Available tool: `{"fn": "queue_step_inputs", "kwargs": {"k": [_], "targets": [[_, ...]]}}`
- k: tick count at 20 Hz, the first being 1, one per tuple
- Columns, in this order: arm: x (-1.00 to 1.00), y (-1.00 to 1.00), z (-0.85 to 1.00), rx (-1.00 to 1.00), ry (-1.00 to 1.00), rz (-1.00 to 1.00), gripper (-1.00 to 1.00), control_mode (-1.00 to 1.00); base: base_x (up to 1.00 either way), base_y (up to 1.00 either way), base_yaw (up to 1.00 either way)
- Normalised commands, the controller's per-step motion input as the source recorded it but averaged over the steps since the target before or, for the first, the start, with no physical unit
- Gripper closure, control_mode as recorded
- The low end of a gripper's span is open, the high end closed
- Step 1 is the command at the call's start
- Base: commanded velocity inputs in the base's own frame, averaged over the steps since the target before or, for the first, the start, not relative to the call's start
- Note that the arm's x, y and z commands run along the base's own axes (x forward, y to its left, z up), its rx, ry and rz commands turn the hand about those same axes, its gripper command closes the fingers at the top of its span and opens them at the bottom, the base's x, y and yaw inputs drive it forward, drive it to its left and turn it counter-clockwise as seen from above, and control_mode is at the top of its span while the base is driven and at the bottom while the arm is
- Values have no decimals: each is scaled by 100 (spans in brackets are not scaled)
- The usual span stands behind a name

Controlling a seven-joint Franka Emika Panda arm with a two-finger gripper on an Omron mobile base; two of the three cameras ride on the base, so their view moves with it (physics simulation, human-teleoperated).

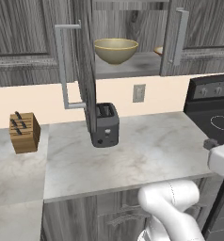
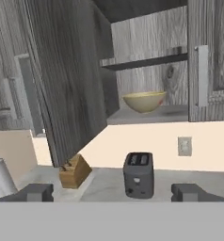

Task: Open the cabinet. Pick the bowls from the counter and place them in the cabinet. Then close the cabinet.

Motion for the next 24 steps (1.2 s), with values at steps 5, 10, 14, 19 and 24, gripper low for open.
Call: {"fn": "queue_step_inputs", "kwargs": {"k": [5,10,14,19,24], "targets": [[-9,45,0,-23,-3,-2,-100,-100,0,0,0],[0,27,0,-21,-8,0,-100,-100,0,0,0],[0,1,-2,-19,-27,0,-100,-100,0,0,0],[0,9,-31,-13,-43,2,-100,-100,0,0,0],[2,16,-35,-7,-41,3,-100,-100,0,0,0]]}}
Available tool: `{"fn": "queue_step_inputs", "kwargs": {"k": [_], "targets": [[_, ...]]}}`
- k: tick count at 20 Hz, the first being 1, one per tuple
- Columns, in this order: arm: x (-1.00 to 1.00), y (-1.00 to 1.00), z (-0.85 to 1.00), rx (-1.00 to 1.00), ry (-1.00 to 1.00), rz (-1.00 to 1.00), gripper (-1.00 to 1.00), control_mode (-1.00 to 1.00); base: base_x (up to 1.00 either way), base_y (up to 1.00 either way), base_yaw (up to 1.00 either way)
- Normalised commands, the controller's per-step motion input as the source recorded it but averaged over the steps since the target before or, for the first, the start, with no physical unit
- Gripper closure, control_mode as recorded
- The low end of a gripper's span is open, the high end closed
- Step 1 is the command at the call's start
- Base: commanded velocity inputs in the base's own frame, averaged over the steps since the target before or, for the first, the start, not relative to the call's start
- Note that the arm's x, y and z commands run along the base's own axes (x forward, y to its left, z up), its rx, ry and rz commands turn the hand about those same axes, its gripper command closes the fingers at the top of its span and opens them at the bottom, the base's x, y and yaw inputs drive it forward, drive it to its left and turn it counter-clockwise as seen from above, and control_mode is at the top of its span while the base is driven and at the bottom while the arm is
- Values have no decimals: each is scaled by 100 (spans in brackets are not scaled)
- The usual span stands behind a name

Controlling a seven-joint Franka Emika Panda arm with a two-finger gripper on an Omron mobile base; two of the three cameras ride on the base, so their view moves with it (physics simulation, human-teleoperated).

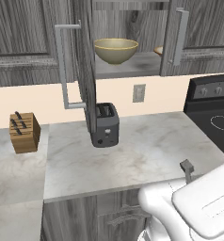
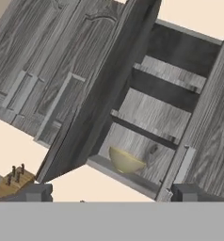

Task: Open the cabinet. Pick the bowls from the counter and place them in the cabinet. Then close the cabinet.

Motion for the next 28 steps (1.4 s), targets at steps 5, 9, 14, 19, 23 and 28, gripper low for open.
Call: {"fn": "queue_step_inputs", "kwargs": {"k": [5,9,14,19,23,28], "targets": [[7,9,-16,0,-31,2,-100,-100,0,0,0],[38,1,-16,0,-5,9,-100,-100,0,0,0],[89,0,-31,3,4,11,-100,-100,0,0,0],[90,2,-53,11,0,1,-100,-100,0,0,0],[69,14,-52,7,-2,0,-100,-100,0,0,0],[37,29,-41,3,-14,0,-100,-100,0,0,0]]}}
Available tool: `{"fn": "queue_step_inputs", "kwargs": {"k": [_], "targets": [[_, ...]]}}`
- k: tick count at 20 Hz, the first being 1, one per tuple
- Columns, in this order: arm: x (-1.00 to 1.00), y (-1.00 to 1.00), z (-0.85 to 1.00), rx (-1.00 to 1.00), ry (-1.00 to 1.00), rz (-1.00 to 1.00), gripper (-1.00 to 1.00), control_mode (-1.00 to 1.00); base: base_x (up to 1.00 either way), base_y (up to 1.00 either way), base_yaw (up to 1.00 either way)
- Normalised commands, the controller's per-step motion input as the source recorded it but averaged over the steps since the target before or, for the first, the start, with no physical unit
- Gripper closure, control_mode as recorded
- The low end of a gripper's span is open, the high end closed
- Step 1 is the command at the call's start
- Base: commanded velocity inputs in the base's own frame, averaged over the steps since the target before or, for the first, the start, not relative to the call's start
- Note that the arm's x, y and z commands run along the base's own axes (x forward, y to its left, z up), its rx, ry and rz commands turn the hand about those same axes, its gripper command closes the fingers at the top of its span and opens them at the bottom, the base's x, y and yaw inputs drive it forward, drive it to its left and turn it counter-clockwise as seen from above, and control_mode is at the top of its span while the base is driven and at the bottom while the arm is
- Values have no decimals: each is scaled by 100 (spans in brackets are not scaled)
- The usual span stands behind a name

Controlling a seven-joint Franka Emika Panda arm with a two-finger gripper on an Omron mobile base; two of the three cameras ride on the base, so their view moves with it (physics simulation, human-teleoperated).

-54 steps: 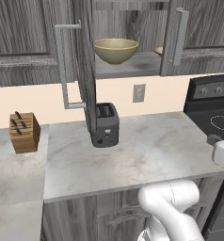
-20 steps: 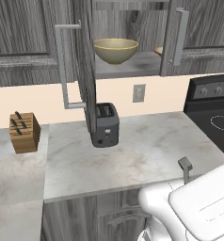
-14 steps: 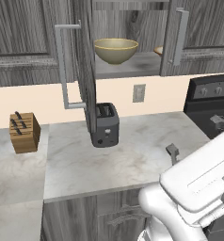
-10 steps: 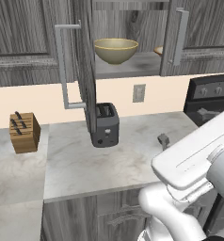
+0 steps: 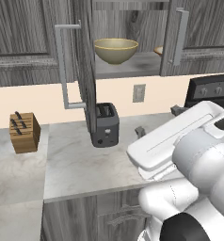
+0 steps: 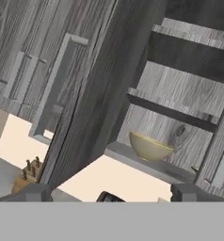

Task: Open the cabinet. Pick the bowls from the counter and place them in the cabinet. Then close the cabinet.

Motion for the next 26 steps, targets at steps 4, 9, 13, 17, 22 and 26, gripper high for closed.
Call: {"fn": "queue_step_inputs", "kwargs": {"k": [4,9,13,17,22,26], "targets": [[18,34,-39,3,-24,0,-100,-100,0,0,0],[4,28,-44,3,-31,0,-100,-100,0,0,0],[24,10,-75,11,-28,-3,-100,-100,0,0,0],[24,23,-87,7,-36,-6,-100,-100,0,0,0],[16,10,-98,15,-35,-9,-100,-100,0,0,0],[19,1,-63,18,-25,-9,-100,-100,0,0,0]]}}
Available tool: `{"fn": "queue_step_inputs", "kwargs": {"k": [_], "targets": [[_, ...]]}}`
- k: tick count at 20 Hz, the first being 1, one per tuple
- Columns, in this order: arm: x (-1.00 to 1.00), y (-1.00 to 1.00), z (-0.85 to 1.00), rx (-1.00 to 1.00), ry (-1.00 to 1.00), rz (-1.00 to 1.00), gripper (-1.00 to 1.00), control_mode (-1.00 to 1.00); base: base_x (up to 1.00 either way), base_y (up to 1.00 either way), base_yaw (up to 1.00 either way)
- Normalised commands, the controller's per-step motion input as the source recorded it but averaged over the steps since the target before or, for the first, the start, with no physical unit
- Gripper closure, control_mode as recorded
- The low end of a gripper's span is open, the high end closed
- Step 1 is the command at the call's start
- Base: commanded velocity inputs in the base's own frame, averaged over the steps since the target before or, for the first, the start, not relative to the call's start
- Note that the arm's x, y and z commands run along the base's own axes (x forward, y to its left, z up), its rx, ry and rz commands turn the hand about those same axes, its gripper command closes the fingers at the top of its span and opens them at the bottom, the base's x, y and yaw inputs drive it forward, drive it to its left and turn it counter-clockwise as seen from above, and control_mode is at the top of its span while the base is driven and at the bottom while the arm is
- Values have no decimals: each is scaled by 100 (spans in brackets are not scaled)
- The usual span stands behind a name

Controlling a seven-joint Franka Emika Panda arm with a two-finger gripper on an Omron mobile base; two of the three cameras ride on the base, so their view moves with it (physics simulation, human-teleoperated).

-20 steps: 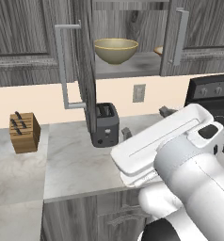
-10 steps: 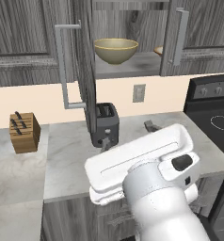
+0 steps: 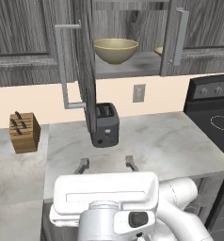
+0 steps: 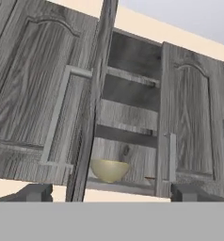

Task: Open the cabinet. Pick the bowls from the counter and place them in the cabinet. Then close the cabinet.

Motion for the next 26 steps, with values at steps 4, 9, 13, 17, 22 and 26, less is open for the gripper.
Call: {"fn": "queue_step_inputs", "kwargs": {"k": [4,9,13,17,22,26], "targets": [[16,-16,-13,12,-8,-2,-100,-100,0,0,0],[28,-32,0,1,1,0,-100,-100,0,0,0],[62,-21,-4,0,4,0,-100,-100,0,0,0],[68,0,-18,0,0,0,-100,-100,0,0,0],[64,0,-20,0,0,0,-100,-100,0,0,0],[61,0,-21,0,0,0,-100,-100,0,0,0]]}}
